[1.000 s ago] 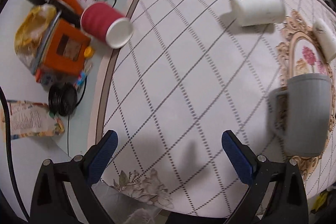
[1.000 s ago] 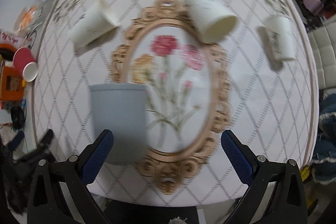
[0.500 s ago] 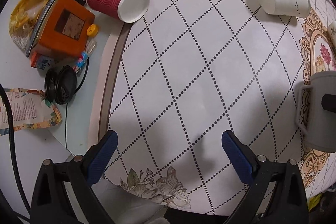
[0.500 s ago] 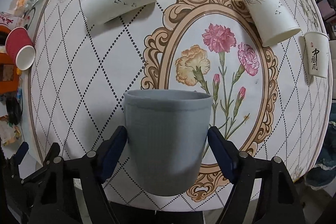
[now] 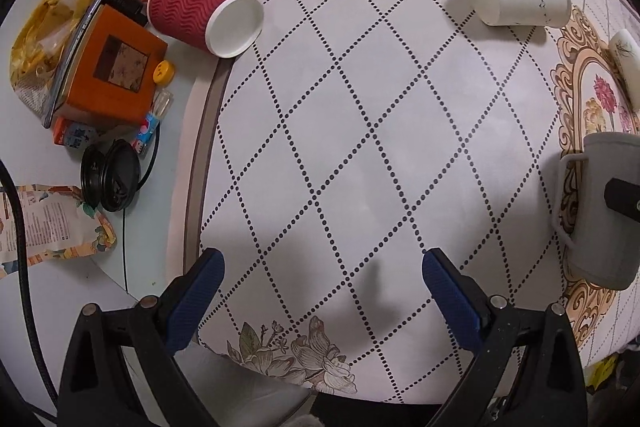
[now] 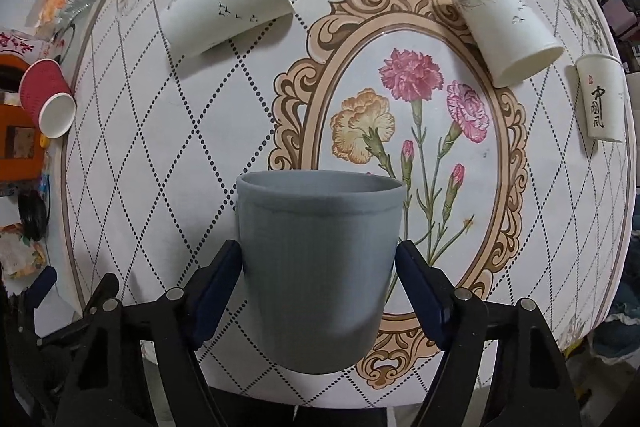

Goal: Flip cup upright
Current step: 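Rotate the grey mug with the right tool so its opening faces up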

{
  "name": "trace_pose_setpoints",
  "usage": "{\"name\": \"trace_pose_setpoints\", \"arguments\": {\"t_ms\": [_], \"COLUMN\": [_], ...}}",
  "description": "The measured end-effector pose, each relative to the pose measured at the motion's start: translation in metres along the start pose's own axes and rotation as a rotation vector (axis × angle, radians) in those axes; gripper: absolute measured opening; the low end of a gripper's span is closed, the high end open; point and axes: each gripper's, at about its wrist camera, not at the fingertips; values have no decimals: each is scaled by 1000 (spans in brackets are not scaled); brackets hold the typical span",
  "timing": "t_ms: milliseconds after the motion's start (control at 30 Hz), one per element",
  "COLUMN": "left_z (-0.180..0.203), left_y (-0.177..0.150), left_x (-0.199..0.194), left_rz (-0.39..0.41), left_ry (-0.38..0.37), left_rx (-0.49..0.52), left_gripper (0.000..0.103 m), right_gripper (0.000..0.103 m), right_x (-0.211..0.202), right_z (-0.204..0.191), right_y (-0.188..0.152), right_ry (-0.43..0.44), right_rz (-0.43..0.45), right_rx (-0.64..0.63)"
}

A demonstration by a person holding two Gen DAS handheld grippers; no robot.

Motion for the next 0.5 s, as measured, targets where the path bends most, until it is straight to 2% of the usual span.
{"name": "trace_pose_setpoints", "arguments": {"t_ms": [133,267,367,500], "left_z": [1,2,3,5], "left_y": [2,6,12,23], "left_x": [-3,-7,-7,-3], "left_rz": [-3,-3,-12,-24], "left_ry": [-7,-24,-47,-76], "left_rx": [-2,-14,-31,-52], "left_gripper": [101,101,101,101], "right_gripper": [80,80,79,79], "right_x": [-12,-31,-48,-63], "right_z": [9,15,18,10], "right_y": [-11,-16,-16,4], "right_ry": [18,23,15,-1], "right_rz": [54,148,259,396], "right_rx": [15,32,42,52]}}
Point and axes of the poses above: each gripper's, at about its wrist camera, not at the fingertips, and x roughly the way its jaws point, z to its right, y to its top, and after that the axes turned 4 degrees about z, right-handed
